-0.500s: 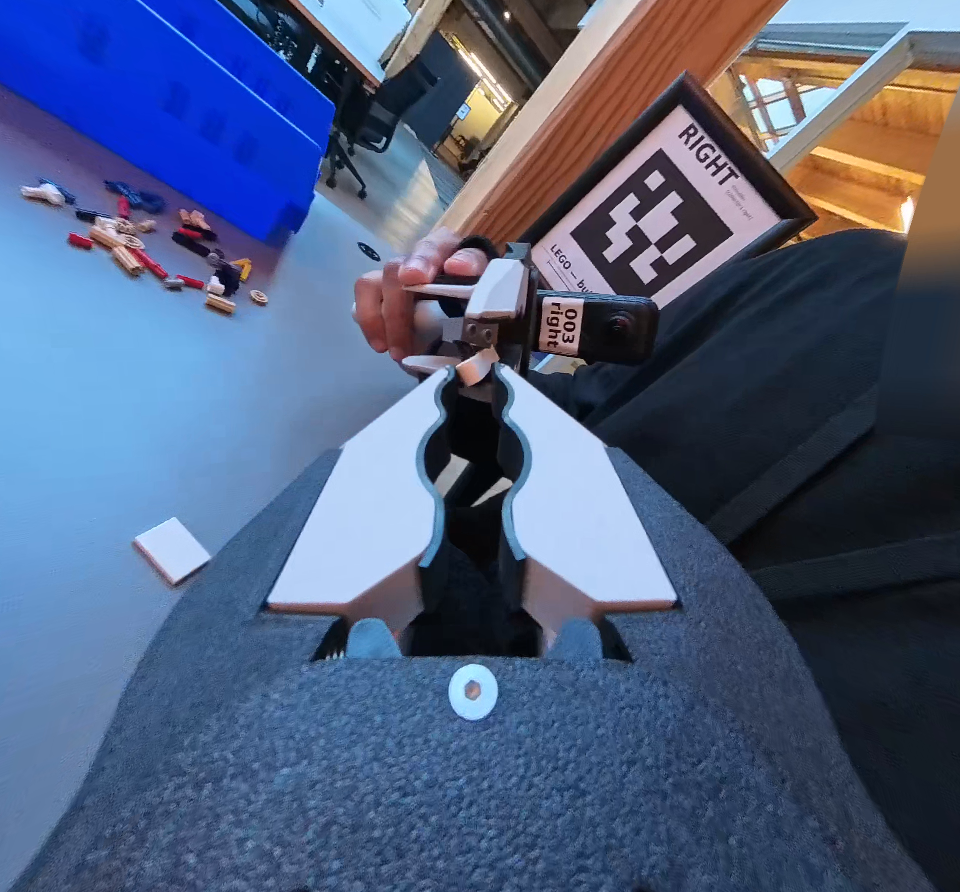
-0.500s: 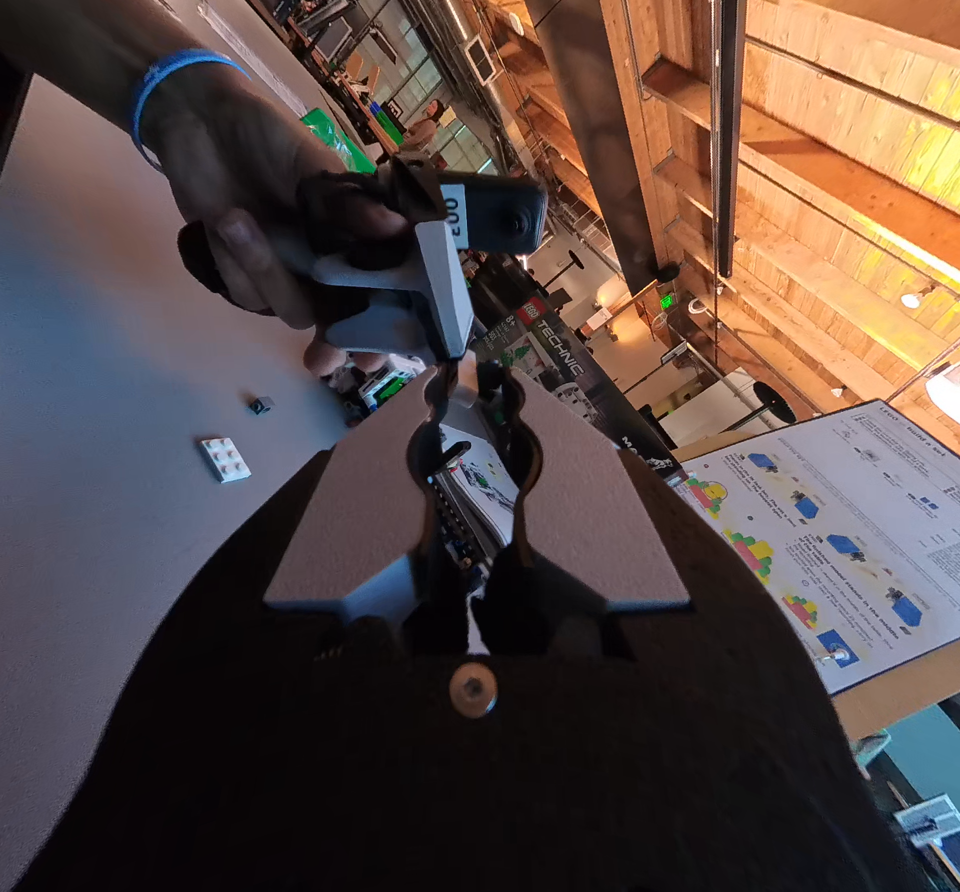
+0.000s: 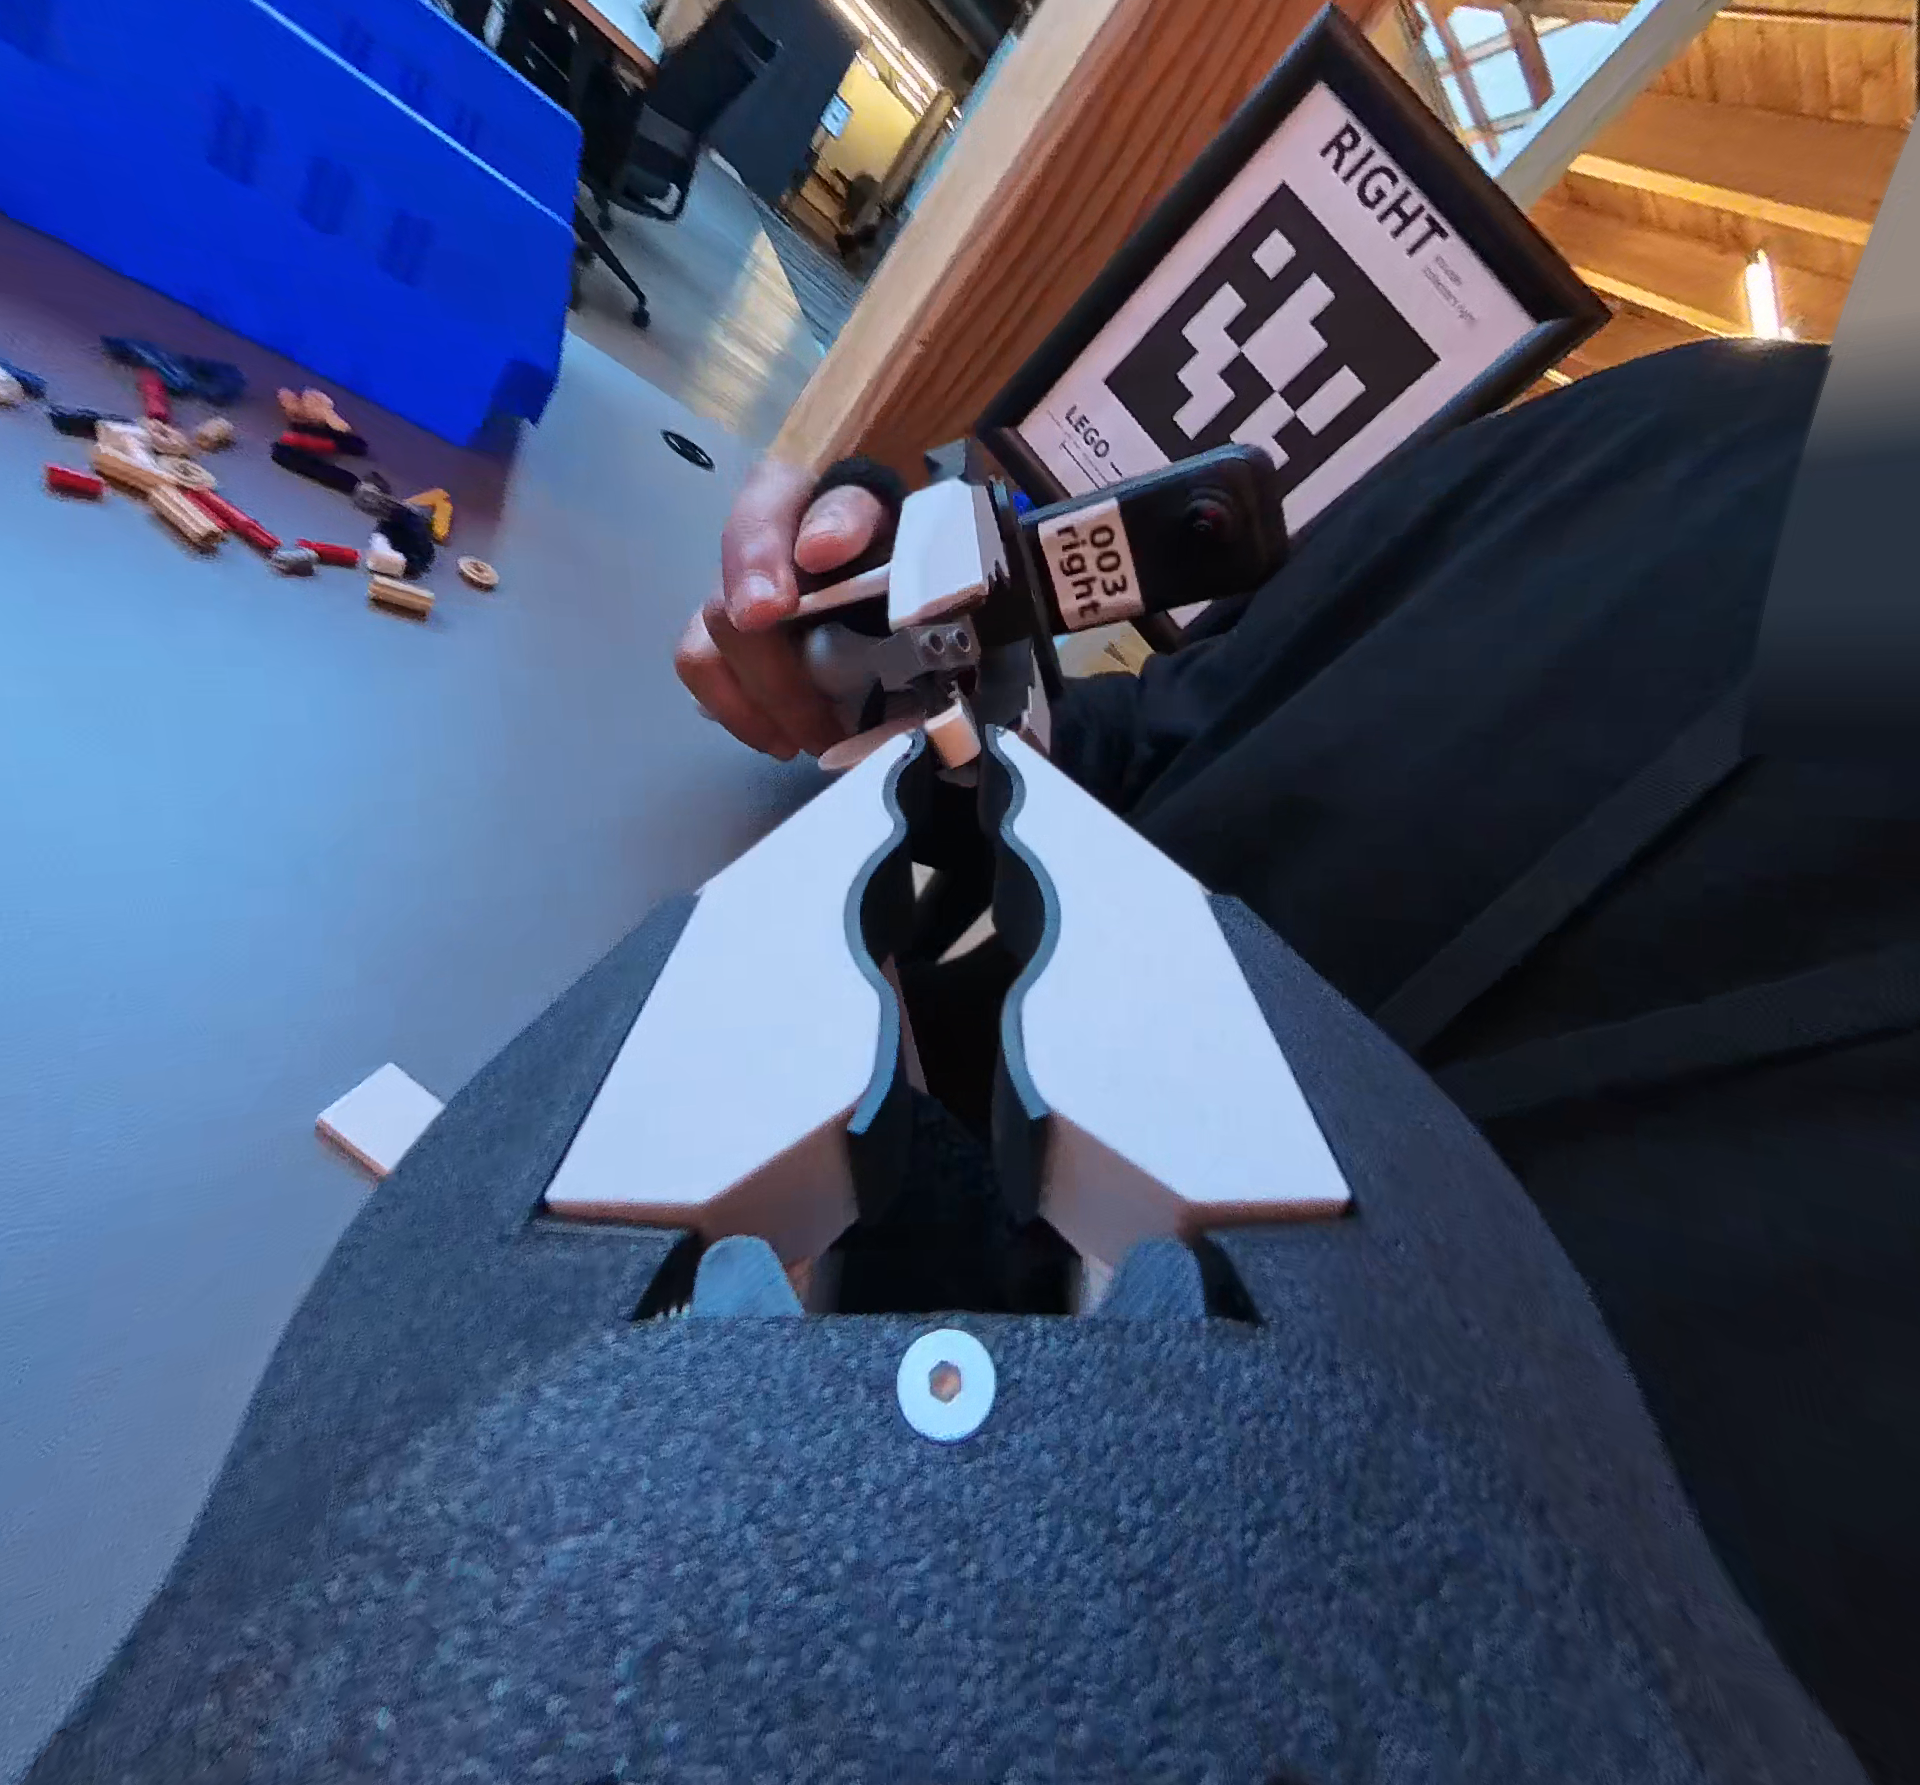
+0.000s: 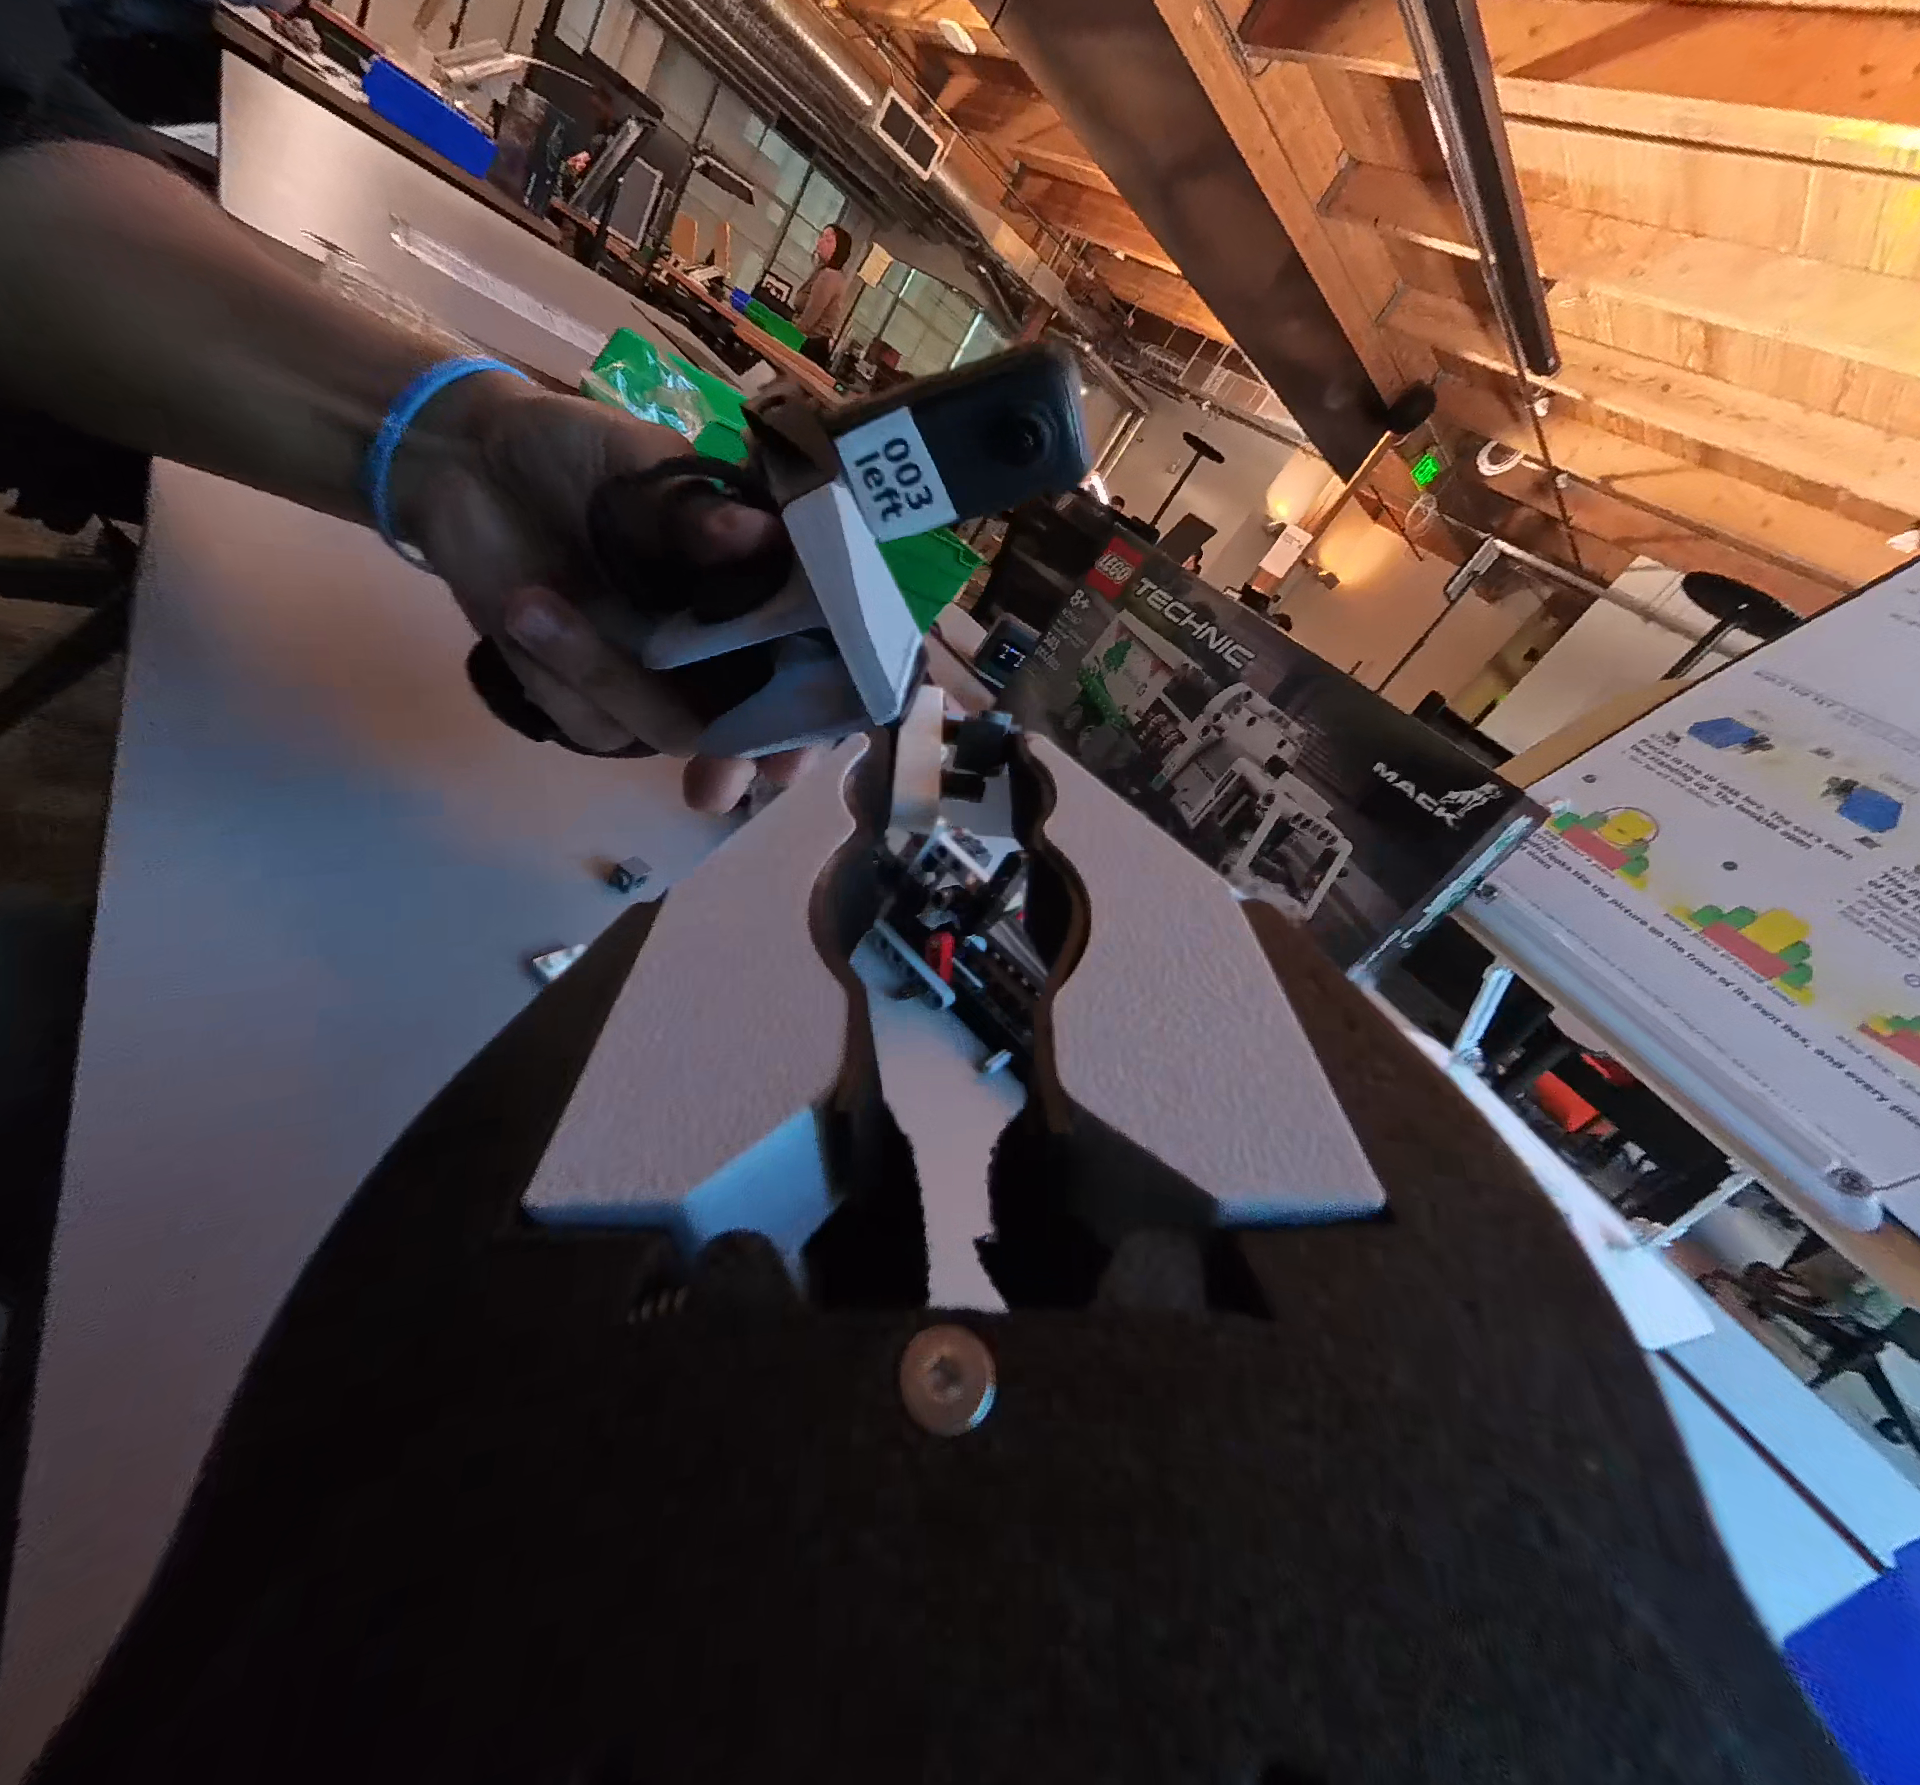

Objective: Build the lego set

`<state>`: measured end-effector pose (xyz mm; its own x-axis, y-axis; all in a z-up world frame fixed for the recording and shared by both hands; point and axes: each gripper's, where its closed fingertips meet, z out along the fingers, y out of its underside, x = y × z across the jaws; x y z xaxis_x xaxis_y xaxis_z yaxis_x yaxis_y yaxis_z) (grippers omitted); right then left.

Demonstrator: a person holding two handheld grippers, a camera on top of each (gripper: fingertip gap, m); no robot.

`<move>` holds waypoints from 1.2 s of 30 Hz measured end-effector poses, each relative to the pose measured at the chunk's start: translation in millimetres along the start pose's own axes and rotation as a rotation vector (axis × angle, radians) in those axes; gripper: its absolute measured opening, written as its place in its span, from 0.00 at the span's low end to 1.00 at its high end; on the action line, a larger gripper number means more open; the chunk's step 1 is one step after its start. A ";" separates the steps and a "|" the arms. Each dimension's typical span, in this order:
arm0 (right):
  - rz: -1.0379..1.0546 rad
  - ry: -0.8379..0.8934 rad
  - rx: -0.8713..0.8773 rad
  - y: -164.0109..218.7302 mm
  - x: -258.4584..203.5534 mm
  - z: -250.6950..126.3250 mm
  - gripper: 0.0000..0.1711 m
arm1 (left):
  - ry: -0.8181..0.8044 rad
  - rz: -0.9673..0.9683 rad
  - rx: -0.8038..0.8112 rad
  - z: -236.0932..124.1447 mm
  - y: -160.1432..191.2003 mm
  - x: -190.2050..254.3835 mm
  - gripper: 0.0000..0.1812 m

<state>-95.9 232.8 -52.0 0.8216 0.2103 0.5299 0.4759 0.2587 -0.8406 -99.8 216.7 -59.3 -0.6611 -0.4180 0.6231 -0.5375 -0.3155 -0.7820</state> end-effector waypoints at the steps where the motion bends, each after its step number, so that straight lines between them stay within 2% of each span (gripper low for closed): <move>1: 0.014 -0.010 -0.007 1.1 -1.9 0.0 0.12 | 0.015 -0.013 -0.018 -0.3 2.1 -0.6 0.04; 10: 0.157 -0.089 -0.008 0.8 -13.7 -0.8 0.16 | 0.124 -0.067 -0.137 -1.6 12.4 4.9 0.04; 16: 0.195 -0.090 -0.008 1.2 -13.5 -1.0 0.16 | 0.158 -0.071 -0.128 -1.3 12.6 5.4 0.04; 19: 0.230 -0.081 -0.014 1.3 -11.7 -1.2 0.15 | 0.186 -0.086 -0.093 -1.3 10.4 7.2 0.03; 21: 0.236 -0.083 -0.022 2.8 -12.8 -1.9 0.09 | 0.195 -0.073 -0.072 -1.8 7.6 9.5 0.03; 23: 0.191 -0.087 -0.018 2.5 -17.3 -1.6 0.04 | 0.183 -0.067 -0.083 -2.4 7.0 9.3 0.03; 27: 0.139 -0.080 -0.039 3.8 -14.8 0.1 0.05 | 0.168 -0.089 -0.085 -4.0 5.7 7.9 0.03; 30: 0.128 -0.106 -0.117 19.3 -14.1 -1.3 0.04 | 0.093 -0.067 -0.105 -6.0 9.7 -4.9 0.03; 34: 0.259 -0.127 -0.257 45.3 -2.3 -20.2 0.08 | -0.104 0.015 -0.172 -21.0 23.2 -30.6 0.03; 36: 0.385 -0.139 -0.239 40.7 1.1 -27.9 0.10 | -0.139 0.031 -0.172 -23.4 27.1 -35.2 0.03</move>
<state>-66.9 217.3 -88.7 0.9103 0.3767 0.1714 0.2176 -0.0832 -0.9725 -103.3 242.9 -102.1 -0.6065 -0.5428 0.5810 -0.6072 -0.1556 -0.7792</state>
